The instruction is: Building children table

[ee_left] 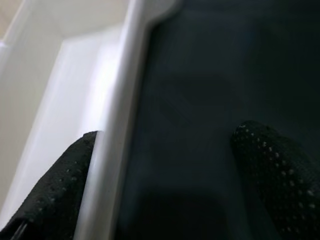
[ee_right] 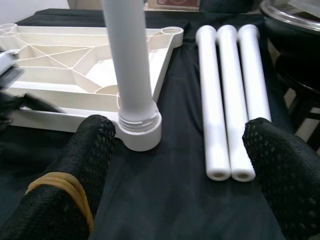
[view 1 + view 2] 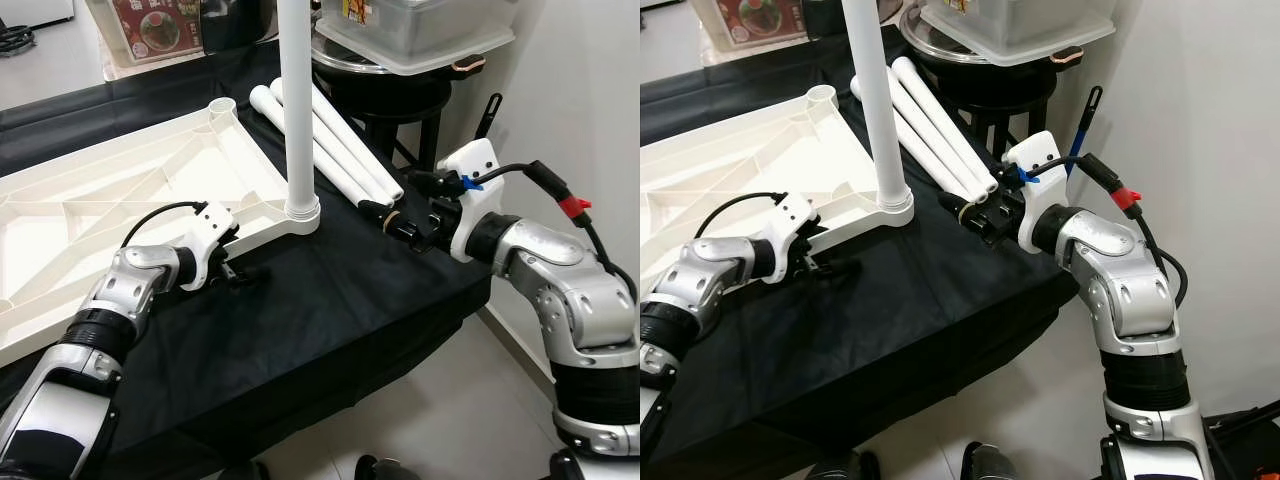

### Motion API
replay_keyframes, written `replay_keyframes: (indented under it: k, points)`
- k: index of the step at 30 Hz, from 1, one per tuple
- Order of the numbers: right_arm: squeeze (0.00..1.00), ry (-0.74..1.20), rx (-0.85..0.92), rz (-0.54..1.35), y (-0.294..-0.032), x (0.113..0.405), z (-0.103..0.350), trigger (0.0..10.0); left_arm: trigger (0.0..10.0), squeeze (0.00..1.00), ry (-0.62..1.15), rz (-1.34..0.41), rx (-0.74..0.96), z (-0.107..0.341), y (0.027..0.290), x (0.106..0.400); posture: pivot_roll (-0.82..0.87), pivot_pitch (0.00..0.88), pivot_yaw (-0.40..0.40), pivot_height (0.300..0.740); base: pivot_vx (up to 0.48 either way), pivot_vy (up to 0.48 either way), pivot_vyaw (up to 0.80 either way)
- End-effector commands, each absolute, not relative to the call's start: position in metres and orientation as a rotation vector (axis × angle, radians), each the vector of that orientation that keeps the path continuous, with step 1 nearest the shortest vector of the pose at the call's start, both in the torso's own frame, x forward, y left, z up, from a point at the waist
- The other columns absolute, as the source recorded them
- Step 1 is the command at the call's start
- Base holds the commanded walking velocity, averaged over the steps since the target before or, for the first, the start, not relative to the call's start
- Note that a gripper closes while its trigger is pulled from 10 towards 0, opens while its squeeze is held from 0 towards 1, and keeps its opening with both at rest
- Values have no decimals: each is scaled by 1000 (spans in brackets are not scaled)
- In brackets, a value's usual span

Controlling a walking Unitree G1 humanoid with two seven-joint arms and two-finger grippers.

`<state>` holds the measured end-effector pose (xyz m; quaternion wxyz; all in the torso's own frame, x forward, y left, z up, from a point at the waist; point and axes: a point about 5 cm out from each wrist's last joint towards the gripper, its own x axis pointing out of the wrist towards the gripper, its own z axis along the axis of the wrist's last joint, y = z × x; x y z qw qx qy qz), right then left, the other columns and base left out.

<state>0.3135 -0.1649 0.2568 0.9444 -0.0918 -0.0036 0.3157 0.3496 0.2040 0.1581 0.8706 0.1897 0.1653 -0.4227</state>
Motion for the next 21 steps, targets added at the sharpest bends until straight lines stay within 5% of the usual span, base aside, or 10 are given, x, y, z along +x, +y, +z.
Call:
replay_keyframes:
  k: [1,14,21]
  points:
    - [0,-5,-175,653,-165,311,256,10000,10000,0,457,-951,382,143,214,336,-40,166,21,740,0,0,0]
    - [0,6,-179,696,-166,311,255,10000,10000,0,458,-1164,416,163,223,296,-26,173,8,740,0,0,0]
    - [0,57,-247,1030,-160,281,248,10000,10000,0,430,-1257,399,167,207,278,-26,177,1,740,0,0,0]
